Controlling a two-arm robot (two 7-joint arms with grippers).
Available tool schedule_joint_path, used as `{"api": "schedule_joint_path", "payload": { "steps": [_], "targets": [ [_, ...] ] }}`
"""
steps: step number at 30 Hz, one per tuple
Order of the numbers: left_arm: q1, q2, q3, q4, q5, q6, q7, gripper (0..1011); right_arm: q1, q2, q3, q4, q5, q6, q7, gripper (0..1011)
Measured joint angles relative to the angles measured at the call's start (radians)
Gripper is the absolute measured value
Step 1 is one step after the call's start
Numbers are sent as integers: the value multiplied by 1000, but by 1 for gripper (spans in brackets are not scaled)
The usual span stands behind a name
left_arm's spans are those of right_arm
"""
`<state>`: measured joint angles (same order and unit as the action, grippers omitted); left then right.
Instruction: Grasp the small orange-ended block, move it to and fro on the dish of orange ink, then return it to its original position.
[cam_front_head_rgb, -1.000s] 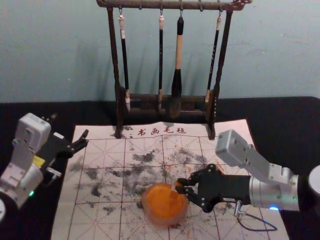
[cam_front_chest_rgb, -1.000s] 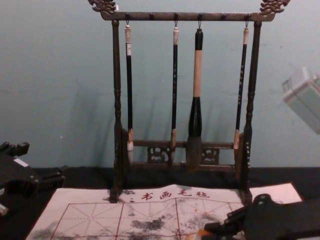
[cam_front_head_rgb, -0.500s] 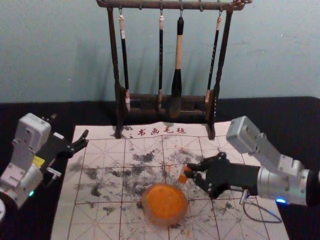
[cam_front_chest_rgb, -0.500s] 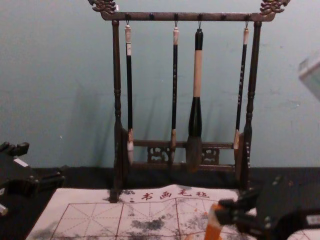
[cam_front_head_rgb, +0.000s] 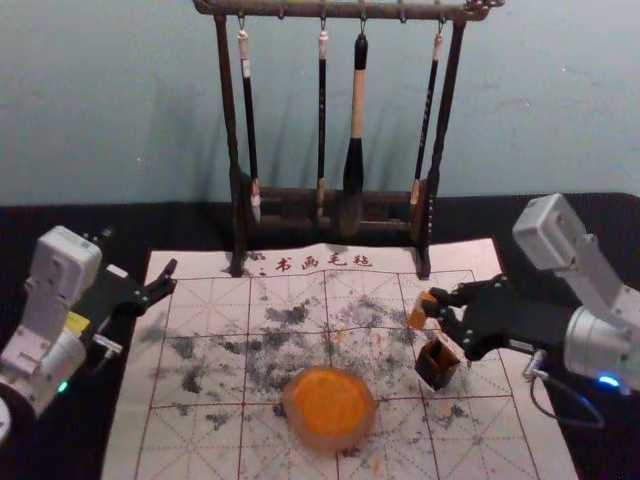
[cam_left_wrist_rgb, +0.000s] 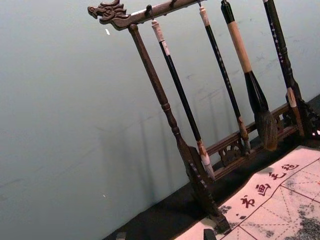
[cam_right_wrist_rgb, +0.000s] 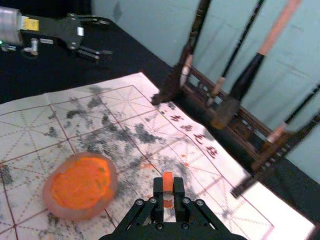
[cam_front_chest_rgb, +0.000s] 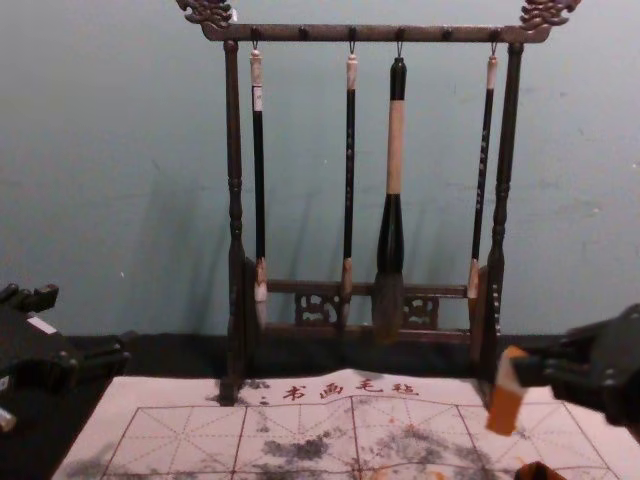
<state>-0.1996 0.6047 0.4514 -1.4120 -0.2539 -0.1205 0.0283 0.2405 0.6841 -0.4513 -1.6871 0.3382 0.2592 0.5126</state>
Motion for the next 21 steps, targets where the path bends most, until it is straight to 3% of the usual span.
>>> {"api": "schedule_joint_path", "payload": {
  "steps": [8, 21],
  "targets": [
    [0, 0, 0, 0, 0, 0, 0, 1001, -52, 24, 54, -31, 23, 19, -22, 80],
    [0, 0, 0, 0, 0, 0, 0, 1001, -99, 41, 81, -63, 48, 34, -22, 80]
  ]
}}
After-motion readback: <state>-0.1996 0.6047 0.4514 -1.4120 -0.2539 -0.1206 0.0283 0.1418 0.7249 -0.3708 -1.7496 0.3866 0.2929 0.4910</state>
